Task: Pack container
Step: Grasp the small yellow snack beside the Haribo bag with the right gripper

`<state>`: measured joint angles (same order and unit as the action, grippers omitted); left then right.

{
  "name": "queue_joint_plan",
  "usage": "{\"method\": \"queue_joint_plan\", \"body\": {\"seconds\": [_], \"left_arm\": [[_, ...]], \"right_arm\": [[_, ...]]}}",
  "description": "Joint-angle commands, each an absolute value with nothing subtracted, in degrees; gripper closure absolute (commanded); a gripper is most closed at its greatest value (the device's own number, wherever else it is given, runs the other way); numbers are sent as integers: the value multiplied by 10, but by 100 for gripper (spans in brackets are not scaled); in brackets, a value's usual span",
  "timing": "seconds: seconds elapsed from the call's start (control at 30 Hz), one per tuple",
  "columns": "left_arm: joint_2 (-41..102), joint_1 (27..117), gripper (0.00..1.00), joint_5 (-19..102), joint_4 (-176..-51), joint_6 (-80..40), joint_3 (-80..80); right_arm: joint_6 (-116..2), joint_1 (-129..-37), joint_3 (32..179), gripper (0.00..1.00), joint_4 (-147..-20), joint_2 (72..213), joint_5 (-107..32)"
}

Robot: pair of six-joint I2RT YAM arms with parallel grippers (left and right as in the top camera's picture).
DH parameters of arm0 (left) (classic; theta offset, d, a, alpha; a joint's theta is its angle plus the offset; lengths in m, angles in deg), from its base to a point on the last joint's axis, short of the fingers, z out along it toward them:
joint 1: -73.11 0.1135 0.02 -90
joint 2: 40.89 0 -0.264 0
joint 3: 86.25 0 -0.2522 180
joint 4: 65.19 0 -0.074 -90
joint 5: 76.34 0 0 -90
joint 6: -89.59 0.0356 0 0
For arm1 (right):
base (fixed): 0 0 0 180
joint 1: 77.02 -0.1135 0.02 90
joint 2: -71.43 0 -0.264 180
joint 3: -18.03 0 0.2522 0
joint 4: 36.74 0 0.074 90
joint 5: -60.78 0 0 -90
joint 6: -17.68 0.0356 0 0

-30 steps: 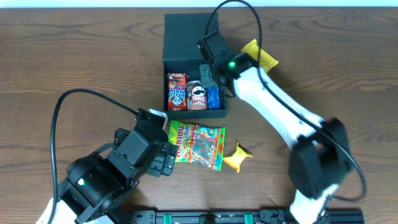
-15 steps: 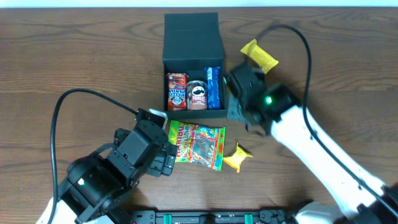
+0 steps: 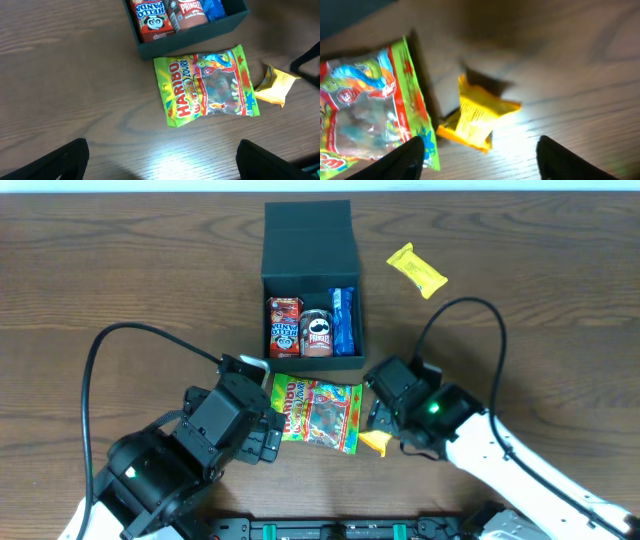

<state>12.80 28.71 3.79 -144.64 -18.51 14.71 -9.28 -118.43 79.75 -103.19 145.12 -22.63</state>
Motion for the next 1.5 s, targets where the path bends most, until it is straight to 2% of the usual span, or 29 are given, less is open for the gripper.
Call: {"method": "queue_joint_plan", "body": {"seconds": [0.0,0.23,0.8,0.87,0.93,1.2,1.47], "left_arm": [[129,288,5,28,-1447,-180,148],[129,288,5,28,-1447,-180,148],[129,288,5,28,-1447,-180,148],[129,288,5,28,-1447,-180,148],[129,288,5,28,-1447,-180,148],[129,288,5,28,-1447,-180,148],[129,288,5,28,-1447,-180,148]], "right_arm": [[-33,-1207,769,23,-1010,1445,-258],[18,-1214,732,24,-988,1470,-268],[11,-1214,732,24,-898,1587,-220],[3,-1214,732,28,-892,1587,-211],[-4,-1213,732,39,-884,1587,-206],[-9,-1213,732,64,-878,1587,-204],[-43,-1211,732,73,-871,1586,-200]]}}
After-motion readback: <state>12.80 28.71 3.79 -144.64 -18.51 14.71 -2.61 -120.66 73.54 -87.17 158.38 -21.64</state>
